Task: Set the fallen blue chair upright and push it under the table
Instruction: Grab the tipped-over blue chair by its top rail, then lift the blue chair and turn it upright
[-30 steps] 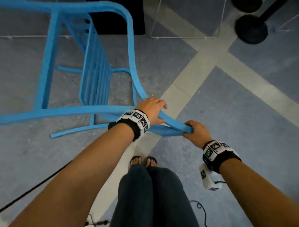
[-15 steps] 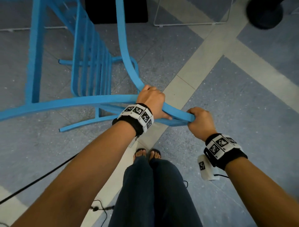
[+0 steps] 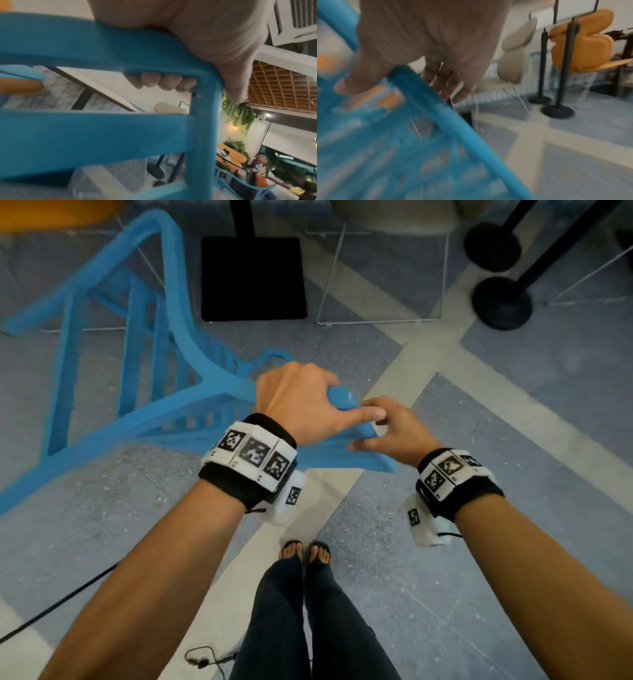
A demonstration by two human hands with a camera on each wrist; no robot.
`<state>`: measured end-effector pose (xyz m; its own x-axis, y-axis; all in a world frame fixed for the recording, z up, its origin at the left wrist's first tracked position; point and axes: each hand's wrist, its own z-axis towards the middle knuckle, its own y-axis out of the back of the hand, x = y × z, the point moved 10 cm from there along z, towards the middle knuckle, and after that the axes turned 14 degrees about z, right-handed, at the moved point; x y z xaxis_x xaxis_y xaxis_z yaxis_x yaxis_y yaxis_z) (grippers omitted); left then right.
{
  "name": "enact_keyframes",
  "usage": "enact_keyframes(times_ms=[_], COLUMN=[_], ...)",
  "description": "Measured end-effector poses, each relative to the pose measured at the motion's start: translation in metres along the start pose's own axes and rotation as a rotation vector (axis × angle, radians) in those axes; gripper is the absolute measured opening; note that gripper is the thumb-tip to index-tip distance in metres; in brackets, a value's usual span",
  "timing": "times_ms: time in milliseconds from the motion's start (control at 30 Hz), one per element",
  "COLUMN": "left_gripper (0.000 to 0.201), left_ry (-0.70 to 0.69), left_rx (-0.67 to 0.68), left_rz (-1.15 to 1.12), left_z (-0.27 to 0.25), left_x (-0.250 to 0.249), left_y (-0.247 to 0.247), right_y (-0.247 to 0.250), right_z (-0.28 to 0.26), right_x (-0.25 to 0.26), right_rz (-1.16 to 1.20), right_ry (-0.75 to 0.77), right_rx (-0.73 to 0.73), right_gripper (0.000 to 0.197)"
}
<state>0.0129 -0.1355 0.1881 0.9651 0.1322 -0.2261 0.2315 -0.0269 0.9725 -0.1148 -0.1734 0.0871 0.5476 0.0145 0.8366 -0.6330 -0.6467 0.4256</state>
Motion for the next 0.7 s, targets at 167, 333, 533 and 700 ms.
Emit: enact_keyframes(times_ms=[167, 333, 533, 700], left_gripper=[0.058, 0.056, 0.046, 0.046], left_ry=[0.131, 0.161, 0.215, 0.222], left_rx=[-0.217, -0.288, -0.555, -0.713], left_rz=[-0.022, -0.035, -0.305, -0.560], left_z=[-0.030, -0.057, -0.098, -0.162], left_x=[0.032, 0.044, 0.060, 0.058], left_y=[0.054, 0.070, 0.123, 0.143], right_y=[-0.027, -0.041, -0.005, 0.035], right_z=[-0.010, -0.020, -0.047, -0.083], right_x=[-0.076, -0.056, 0.003, 0.067], right_rz=[-0.054, -0.018, -0.110, -0.516], right_ry=[-0.243, -0.171, -0.058, 0.143], right_rx=[-0.099, -0.106, -0.165, -0.172], right_gripper=[0.029, 0.048, 0.051, 0.086])
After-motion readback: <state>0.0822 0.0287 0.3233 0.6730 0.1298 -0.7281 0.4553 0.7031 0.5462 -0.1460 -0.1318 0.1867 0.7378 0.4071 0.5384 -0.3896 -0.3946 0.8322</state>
